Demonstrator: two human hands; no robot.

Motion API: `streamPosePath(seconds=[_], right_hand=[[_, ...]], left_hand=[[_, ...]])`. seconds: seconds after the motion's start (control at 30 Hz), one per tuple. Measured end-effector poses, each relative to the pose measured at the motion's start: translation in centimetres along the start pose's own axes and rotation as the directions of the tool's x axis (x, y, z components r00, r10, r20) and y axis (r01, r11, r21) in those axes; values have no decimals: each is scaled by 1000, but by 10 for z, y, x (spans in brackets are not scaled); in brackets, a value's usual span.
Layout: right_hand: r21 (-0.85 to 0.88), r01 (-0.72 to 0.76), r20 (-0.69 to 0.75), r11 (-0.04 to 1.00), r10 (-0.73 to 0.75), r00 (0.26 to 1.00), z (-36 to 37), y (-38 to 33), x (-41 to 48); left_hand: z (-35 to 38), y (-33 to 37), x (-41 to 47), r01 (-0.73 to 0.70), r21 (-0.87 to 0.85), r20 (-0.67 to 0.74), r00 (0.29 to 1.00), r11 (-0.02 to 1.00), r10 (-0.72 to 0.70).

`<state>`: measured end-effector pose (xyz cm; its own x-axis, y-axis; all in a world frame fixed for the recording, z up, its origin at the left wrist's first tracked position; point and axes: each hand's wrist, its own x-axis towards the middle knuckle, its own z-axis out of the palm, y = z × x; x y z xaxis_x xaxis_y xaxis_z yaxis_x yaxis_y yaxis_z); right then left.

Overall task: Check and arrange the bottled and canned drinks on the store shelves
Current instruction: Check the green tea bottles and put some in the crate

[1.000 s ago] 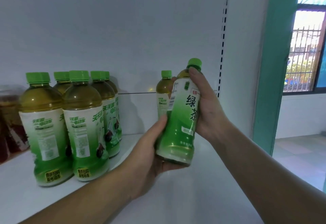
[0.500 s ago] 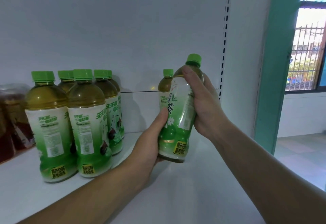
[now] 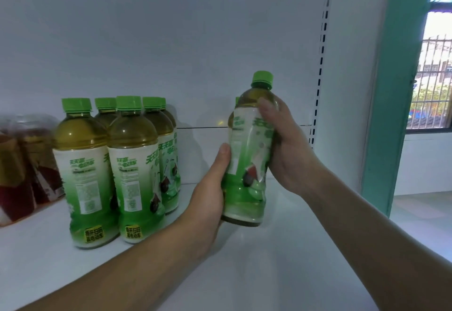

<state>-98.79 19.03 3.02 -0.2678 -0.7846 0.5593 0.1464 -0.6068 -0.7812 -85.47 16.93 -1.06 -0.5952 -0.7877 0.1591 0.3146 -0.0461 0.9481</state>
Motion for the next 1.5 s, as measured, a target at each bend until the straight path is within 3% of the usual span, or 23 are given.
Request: streamPosePath(seconds=[0.1, 0.2, 0.27, 0.33, 0.4, 0.53, 0.63, 0.73, 0.83, 0.97, 1.03, 1.13, 1.23, 1.33, 1.5], right_hand=[[55, -101, 41, 993, 99, 994, -1, -2, -1], [-37, 51, -23, 998, -51, 998, 4, -3, -4], [-201, 160, -25, 966, -168, 985, 6, -2, -6], [-284, 178, 56, 942, -169, 984, 9, 1, -8], [-230, 101, 181, 968, -59, 982, 11, 2, -10], [-141, 2, 337, 990, 46, 941, 10, -11, -12], [-75, -45, 410, 996, 72, 909, 12, -16, -14], [-71, -23, 412, 997, 50, 910, 14, -16, -14], [-84, 27, 372, 996, 6, 928, 14, -15, -13], [-101, 59, 344, 993, -21, 939, 10, -14, -10], [-102, 76, 357, 992, -35, 934, 8, -16, -9], [-129, 100, 385, 987, -43, 922, 4, -20, -8], [-137, 126, 425, 982, -56, 903, 1, -21, -6], [-131, 152, 452, 980, -77, 889, -2, -23, -6], [-71, 79, 207, 994, -63, 976, -7, -21, 0]], left_hand=[[-7, 4, 2, 121, -128, 100, 989, 984, -109], [-9, 0, 6, 37, -67, 47, 998, 997, -34], [-7, -4, 10, -38, -14, -23, 999, 999, 37], [-4, -8, 13, -27, -47, -77, 997, 999, 24], [-6, -10, 14, 9, -114, -69, 998, 993, -16], [-15, -5, 8, 156, -213, 213, 971, 964, -110], [-21, -3, 2, 252, -106, 488, 856, 962, -170], [-22, -6, 0, 220, -26, 556, 814, 975, -169], [-21, -1, 1, 163, 52, 478, 862, 985, -168], [-8, 5, 1, 28, 21, 104, 994, 999, -30], [-1, 6, 0, -99, 48, -49, 994, 994, 101], [1, 7, 3, -185, 184, -116, 971, 966, 208], [-2, 6, 11, -264, 234, -101, 951, 936, 294], [-6, 3, 16, -257, 207, -59, 960, 944, 274], [-11, 4, 11, -87, 19, 137, 987, 996, 83]])
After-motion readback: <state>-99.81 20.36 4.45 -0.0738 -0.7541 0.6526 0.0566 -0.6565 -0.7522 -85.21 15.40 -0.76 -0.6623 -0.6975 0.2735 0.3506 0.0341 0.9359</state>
